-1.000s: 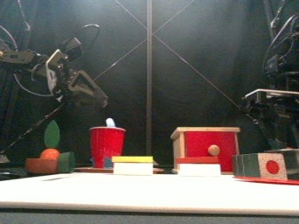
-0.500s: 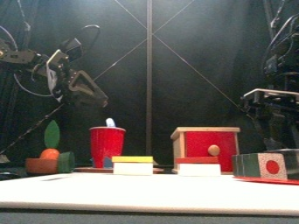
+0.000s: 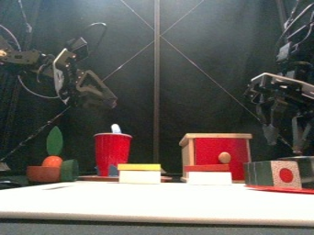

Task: Put carrot bottom in bowl

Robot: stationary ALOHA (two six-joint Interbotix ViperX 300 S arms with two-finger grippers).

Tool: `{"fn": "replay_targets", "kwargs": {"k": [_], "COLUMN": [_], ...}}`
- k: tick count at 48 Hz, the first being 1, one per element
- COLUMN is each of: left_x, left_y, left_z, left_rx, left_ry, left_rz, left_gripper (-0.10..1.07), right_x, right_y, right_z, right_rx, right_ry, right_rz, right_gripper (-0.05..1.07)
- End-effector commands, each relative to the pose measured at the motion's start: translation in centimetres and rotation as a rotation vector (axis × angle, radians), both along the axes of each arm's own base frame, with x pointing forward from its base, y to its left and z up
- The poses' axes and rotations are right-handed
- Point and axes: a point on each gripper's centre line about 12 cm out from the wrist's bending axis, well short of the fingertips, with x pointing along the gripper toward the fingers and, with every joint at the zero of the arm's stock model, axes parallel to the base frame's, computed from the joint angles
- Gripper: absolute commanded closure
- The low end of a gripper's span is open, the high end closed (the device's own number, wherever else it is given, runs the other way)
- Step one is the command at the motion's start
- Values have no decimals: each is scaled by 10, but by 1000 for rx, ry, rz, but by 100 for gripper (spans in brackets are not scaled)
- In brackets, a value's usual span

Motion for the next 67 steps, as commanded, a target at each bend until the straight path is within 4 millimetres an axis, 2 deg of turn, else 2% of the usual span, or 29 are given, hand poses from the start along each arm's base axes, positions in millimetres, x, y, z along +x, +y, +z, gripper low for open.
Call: {"fn": "replay_targets", "kwargs": {"k": [1,13,26,32,44,52,67], "left_x": [8,8,6,4,4,5,5], "left_y": [-2,-17,-26,-26,-26,-24,-22], "left_z": [12,20,39,39,39,39,41], "left_rx": [8,10,13,14,18,10,16], "left_ry": [-38,-56,-121,-119,-120,-122,-125], "left_rz": [-12,-65,-92,-91,-93,-85,-78], "left_gripper": [30,30,30,30,30,30,30], "right_x": [6,14,31,32,38,44,47], "right_y": [1,4,13,18,18,16,9], "right_z": [15,38,77,72,78,83,72], "right_rx": [-23,-162,-408,-507,-604,-648,-602], "right_ry": [-60,-179,-541,-605,-660,-661,-626], "right_rz": [27,174,486,656,796,828,776], "right_gripper": [13,13,13,14,14,14,14]}}
